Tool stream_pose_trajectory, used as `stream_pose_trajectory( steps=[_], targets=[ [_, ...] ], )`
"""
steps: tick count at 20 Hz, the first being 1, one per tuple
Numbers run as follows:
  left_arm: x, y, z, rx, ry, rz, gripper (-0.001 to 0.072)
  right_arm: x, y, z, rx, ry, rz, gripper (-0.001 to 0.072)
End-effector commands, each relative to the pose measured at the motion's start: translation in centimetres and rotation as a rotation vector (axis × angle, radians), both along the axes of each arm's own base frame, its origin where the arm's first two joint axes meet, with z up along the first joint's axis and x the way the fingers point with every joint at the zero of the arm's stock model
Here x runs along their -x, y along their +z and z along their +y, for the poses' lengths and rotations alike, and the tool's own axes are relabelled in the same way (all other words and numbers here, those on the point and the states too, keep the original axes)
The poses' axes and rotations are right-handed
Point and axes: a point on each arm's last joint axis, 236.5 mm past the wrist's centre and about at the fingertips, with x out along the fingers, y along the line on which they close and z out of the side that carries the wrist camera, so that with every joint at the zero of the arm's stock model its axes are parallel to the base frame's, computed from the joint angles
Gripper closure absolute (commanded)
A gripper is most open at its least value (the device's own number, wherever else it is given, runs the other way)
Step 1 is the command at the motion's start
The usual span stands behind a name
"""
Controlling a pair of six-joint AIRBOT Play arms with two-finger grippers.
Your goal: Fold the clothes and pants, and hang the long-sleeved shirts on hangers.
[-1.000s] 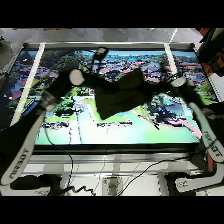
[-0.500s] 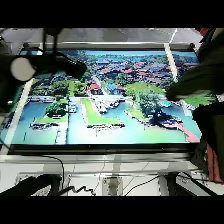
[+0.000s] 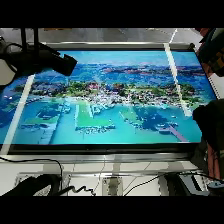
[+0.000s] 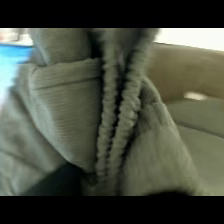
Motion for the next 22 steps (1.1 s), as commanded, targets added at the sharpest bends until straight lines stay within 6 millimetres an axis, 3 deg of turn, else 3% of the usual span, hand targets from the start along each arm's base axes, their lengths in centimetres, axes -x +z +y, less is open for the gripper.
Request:
stream_pose_trajectory(
  steps=[1,5,6,10,12,15,18,20,22],
  targets=[
    [0.0,0.2,0.1,-0.001,0.002,-0.004,0.001,3.4,-1.1,0.0,-0.045,-0.106,0.056,0.0135],
    [0.0,0.2,0.1,-0.001,0.002,-0.004,0.001,3.3,-1.2,-0.6,-0.04,-0.107,0.052,0.0119],
    [0.0,0.2,0.1,-0.001,0.002,-0.004,0.001,3.0,-1.3,-0.8,-0.042,-0.103,0.042,0.0164],
    [0.0,0.2,0.1,-0.001,0.002,-0.004,0.001,-2.3,-1.3,0.3,-0.04,0.06,0.003,0.0673],
    [0.0,0.2,0.1,-0.001,0.002,-0.004,0.001,-6.8,-1.0,2.2,0.003,0.239,0.022,0.0682],
    [0.0,0.2,0.1,-0.001,0.002,-0.004,0.001,-14.3,0.1,6.3,0.12,0.528,0.043,0.0682],
    [0.0,0.2,0.1,-0.001,0.002,-0.004,0.001,-20.5,1.2,12.3,0.242,0.812,0.041,0.0682],
    [0.0,0.2,0.1,-0.001,0.002,-0.004,0.001,-23.1,1.4,17.2,0.307,1.021,0.063,0.0683],
    [0.0,0.2,0.1,-0.001,0.002,-0.004,0.001,-24.3,1.2,20.7,0.405,1.199,0.138,0.0683]
  ],
)
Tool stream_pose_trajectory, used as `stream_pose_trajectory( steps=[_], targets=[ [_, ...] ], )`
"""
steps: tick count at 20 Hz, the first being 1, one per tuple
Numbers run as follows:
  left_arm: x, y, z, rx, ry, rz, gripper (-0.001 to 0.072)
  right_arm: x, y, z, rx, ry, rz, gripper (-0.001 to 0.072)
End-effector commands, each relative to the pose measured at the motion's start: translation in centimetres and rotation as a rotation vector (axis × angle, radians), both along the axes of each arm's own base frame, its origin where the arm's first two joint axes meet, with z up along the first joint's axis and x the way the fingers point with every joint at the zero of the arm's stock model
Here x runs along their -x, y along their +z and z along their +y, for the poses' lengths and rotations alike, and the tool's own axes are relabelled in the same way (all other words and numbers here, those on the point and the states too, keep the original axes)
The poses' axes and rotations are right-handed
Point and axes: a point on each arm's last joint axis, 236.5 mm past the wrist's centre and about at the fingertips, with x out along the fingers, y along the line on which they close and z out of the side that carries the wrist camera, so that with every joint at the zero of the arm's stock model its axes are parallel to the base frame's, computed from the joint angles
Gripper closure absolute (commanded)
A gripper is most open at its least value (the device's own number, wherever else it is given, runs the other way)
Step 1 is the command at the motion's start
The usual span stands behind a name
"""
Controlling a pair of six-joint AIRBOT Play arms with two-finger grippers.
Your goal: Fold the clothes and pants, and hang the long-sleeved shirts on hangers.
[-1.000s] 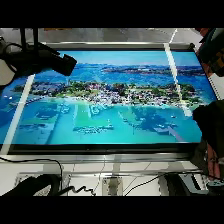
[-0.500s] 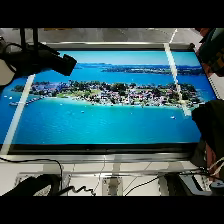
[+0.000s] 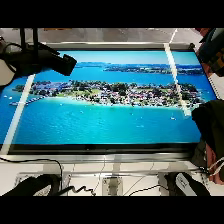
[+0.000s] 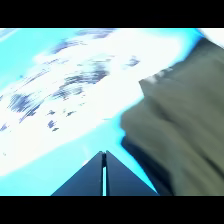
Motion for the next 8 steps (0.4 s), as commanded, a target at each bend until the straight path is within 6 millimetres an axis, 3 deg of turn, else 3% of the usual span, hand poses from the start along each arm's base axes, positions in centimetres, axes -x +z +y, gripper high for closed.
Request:
stream_pose_trajectory(
  steps=[1,5,8],
  targets=[
    [0.0,0.0,0.0,0.0,0.001,-0.001,0.001,-2.9,0.3,6.5,0.194,0.311,0.04,0.0683],
    [0.0,0.0,0.0,0.0,0.001,-0.001,0.001,-3.3,0.0,10.6,0.162,0.419,0.041,0.0682],
    [0.0,0.0,0.0,0.0,0.001,-0.001,0.001,-3.4,0.1,11.1,0.146,0.43,0.029,0.0682]
  ],
)
